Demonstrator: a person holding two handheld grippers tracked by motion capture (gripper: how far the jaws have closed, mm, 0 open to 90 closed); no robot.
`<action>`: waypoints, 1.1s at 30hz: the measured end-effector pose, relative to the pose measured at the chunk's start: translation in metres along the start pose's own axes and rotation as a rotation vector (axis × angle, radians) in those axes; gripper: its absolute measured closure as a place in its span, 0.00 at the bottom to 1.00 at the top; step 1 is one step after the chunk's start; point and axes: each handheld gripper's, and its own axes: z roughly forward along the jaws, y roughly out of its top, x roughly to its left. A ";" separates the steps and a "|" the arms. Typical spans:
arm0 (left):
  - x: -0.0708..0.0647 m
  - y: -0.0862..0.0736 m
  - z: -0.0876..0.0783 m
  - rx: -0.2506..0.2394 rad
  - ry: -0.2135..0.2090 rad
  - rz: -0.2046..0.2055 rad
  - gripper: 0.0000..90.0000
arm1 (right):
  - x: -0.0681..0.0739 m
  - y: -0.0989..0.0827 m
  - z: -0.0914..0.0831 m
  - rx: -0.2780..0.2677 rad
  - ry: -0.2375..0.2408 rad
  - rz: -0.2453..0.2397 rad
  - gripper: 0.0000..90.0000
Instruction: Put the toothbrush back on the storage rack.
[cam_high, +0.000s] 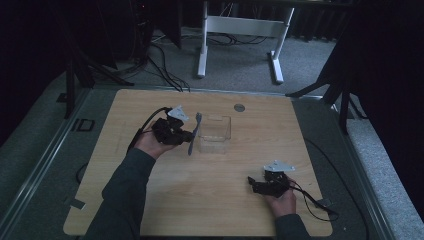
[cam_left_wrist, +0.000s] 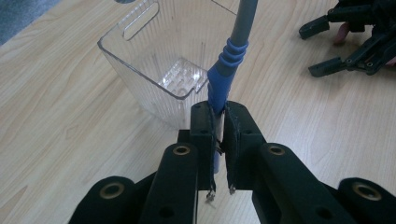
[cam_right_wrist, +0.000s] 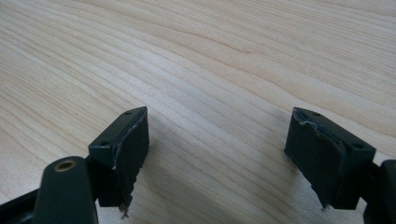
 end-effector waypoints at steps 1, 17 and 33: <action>0.000 0.001 0.000 0.001 0.001 0.003 0.92 | 0.000 0.000 0.000 0.000 0.000 0.000 0.24; -0.006 0.017 0.002 -0.019 -0.009 0.019 0.92 | 0.000 0.000 0.000 0.000 0.000 -0.001 0.24; -0.004 0.025 0.006 -0.044 -0.021 0.008 0.92 | 0.000 0.000 0.000 0.000 0.000 0.001 0.24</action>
